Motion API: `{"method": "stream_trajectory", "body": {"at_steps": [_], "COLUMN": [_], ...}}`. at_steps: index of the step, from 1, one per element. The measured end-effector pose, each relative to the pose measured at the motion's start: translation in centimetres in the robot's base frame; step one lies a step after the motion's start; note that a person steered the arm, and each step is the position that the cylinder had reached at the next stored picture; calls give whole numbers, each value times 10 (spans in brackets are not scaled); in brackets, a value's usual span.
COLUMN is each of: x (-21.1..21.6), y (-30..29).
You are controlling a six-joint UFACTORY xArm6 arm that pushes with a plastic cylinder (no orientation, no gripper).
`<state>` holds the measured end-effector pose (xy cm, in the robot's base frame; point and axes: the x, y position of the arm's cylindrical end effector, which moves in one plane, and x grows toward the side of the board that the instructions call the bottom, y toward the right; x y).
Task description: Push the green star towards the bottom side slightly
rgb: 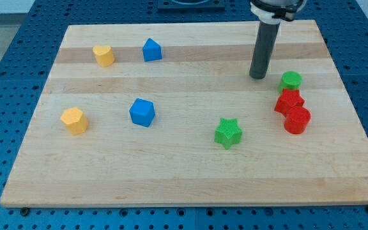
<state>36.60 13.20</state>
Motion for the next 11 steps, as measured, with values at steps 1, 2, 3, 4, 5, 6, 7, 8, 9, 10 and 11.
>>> {"method": "stream_trajectory", "body": {"at_steps": [1, 2, 3, 4, 5, 6, 7, 8, 9, 10, 11], "x": [2, 69, 74, 65, 68, 81, 112, 112, 135, 135, 135], "y": [0, -3, -3, -24, -65, -86, -86, -86, -66, -64, -69]}}
